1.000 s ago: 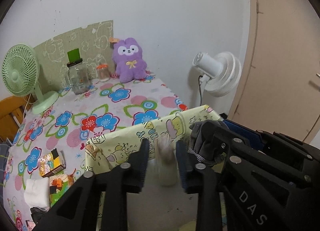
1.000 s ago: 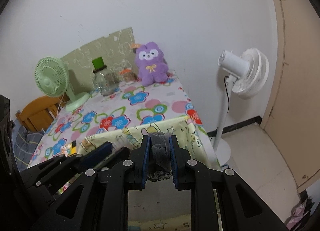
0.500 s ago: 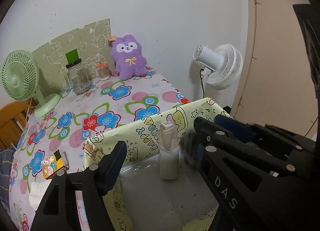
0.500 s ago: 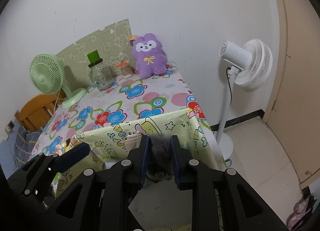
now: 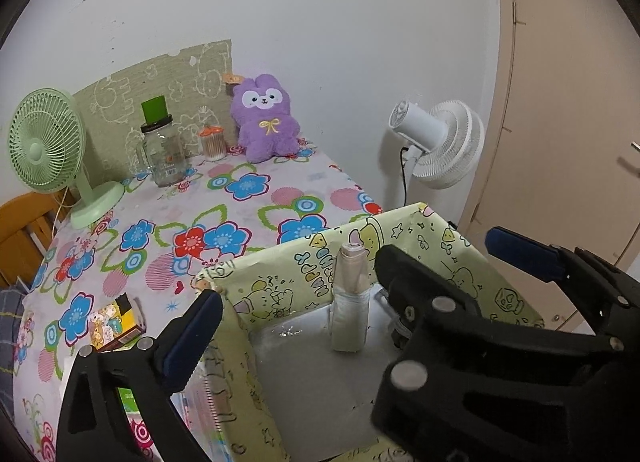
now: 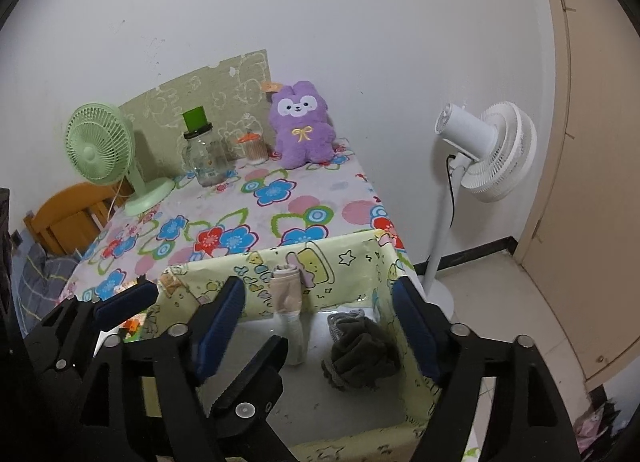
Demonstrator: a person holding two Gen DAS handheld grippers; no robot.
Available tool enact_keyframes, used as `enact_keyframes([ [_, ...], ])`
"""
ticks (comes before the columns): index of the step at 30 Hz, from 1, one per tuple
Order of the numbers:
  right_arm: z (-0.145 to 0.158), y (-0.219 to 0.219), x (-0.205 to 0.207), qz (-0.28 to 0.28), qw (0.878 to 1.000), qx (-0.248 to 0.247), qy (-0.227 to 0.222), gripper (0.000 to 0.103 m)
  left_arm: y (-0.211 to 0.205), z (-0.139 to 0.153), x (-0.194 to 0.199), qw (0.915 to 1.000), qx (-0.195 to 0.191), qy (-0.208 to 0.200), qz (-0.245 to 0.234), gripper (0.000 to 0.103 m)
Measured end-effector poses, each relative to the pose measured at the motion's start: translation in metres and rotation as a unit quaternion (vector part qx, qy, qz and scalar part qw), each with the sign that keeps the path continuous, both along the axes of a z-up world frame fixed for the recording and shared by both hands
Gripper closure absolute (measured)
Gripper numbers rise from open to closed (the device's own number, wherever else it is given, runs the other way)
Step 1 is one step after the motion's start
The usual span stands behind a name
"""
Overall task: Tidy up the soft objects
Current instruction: 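Open the right gripper over the box while the left releases its sock inside, then withdraw both grippers from the box back toward the table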
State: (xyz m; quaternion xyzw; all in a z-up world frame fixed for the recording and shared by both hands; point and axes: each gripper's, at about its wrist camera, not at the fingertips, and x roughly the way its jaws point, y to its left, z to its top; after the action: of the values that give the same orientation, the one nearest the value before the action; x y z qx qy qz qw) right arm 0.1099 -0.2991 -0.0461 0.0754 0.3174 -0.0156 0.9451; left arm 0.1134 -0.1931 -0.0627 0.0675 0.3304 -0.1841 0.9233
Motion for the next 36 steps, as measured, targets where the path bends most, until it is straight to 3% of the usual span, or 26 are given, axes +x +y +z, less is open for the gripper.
enact_keyframes([
  [12, 0.022, 0.029, -0.025, -0.021, 0.999, -0.017, -0.037, 0.0, 0.03, 0.018, -0.018, 0.9995, -0.017, -0.025, -0.002, 0.0],
  [28, 0.052, 0.073, -0.049, -0.006, 0.996, -0.046, -0.07, 0.0, 0.071, 0.047, -0.047, 0.997, -0.018, -0.075, 0.004, 0.0],
  [36, 0.059, 0.092, -0.057, 0.009, 0.997, -0.043, -0.069, 0.0, 0.088, 0.055, -0.057, 0.9966, -0.018, -0.079, 0.011, 0.0],
])
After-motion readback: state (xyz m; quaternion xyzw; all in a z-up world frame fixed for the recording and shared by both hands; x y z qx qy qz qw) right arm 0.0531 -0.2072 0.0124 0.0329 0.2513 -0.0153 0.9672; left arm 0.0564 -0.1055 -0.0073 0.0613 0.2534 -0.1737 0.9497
